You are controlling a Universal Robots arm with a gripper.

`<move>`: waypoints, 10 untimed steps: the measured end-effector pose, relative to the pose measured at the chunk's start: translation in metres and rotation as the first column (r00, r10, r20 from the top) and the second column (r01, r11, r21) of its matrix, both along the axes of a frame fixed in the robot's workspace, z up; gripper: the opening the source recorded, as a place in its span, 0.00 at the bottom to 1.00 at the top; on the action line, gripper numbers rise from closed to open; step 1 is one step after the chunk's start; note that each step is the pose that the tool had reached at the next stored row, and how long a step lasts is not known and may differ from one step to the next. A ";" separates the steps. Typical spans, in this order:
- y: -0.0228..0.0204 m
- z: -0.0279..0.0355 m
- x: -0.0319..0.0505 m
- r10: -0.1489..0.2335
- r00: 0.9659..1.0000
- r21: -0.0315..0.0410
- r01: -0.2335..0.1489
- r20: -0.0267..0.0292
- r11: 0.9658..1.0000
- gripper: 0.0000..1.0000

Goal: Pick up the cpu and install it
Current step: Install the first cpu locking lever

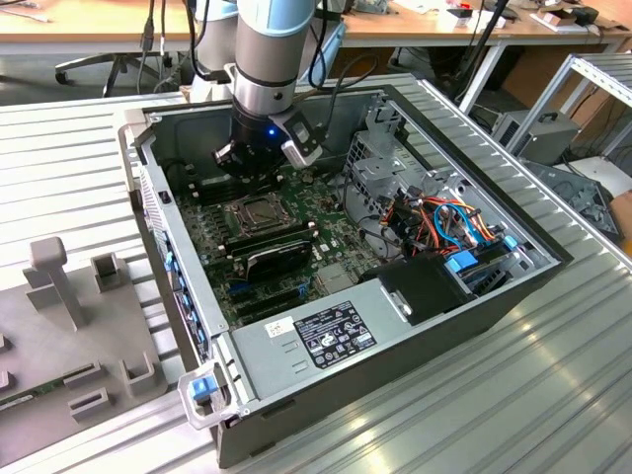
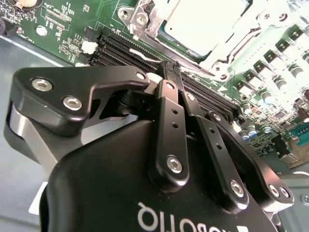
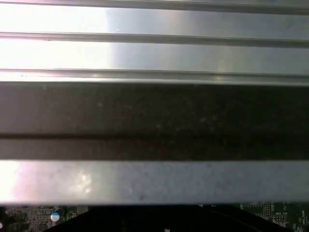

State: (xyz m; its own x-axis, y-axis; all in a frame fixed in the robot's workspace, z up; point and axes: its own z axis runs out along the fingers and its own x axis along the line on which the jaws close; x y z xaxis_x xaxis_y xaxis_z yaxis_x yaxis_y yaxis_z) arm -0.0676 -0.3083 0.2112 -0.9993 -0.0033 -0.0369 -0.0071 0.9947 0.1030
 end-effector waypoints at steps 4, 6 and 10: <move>0.0000 -0.0034 0.0020 0.000 1.000 0.000 0.000 -0.004 1.000 0.11; 0.0000 -0.0050 0.0030 0.000 1.000 0.000 0.000 -0.006 1.000 0.11; -0.0001 -0.0085 0.0051 0.000 1.000 0.000 0.000 -0.010 1.000 0.11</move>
State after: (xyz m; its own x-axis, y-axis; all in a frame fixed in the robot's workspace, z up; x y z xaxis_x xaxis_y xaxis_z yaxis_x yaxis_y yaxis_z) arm -0.0625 -0.3084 0.2027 -0.9996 -0.0033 -0.0266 -0.0061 0.9947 0.1028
